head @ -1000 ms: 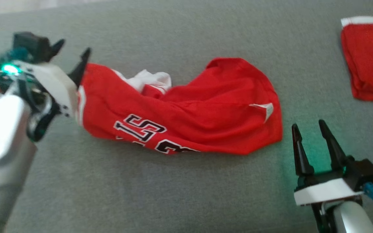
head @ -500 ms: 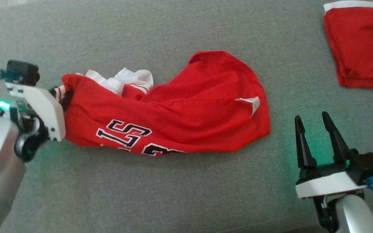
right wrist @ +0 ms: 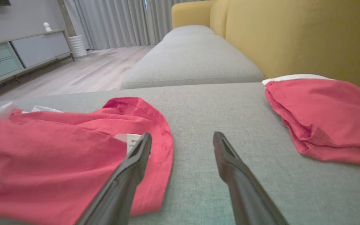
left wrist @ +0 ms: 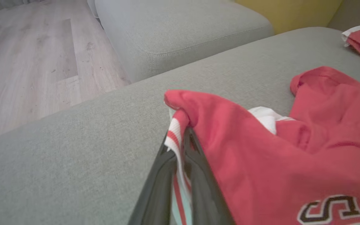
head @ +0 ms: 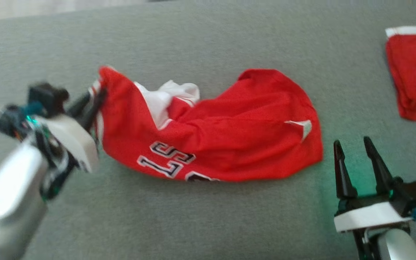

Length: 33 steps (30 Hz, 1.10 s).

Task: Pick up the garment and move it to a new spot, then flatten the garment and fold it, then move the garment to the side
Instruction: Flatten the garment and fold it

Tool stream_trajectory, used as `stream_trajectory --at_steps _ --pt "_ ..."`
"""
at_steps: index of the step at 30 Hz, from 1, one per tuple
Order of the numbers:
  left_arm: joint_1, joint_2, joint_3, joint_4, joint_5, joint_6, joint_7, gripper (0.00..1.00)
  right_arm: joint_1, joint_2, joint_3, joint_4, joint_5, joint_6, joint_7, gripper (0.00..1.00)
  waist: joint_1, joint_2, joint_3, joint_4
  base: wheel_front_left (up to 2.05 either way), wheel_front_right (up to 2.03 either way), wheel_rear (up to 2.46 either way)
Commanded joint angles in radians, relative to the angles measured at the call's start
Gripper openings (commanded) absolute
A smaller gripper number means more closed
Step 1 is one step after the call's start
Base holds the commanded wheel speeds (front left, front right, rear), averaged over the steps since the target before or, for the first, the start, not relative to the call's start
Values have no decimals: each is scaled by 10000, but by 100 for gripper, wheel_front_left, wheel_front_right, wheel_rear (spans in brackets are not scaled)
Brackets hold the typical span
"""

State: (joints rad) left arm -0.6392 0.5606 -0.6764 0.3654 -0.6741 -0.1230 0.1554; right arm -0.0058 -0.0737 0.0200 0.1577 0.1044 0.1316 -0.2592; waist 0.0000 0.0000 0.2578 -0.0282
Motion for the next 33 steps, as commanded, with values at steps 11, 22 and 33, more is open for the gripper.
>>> stream_trajectory --at_steps 11,22,33 --pt "4362 1286 87 -4138 -939 1669 133 0 493 -13 70 -350 -70 -9 -26 100 0 0 -1066 1387 0 0 0" --pt "5676 1696 263 -5054 -1607 2572 529 100 591 -72 101 -364 -93 -9 -26 100 0 0 -1224 1622 0 0 0" --pt "4847 2626 1815 -6060 -2553 2417 477 100 380 -49 345 -387 -62 -9 -26 100 0 0 -853 1289 0 0 0"
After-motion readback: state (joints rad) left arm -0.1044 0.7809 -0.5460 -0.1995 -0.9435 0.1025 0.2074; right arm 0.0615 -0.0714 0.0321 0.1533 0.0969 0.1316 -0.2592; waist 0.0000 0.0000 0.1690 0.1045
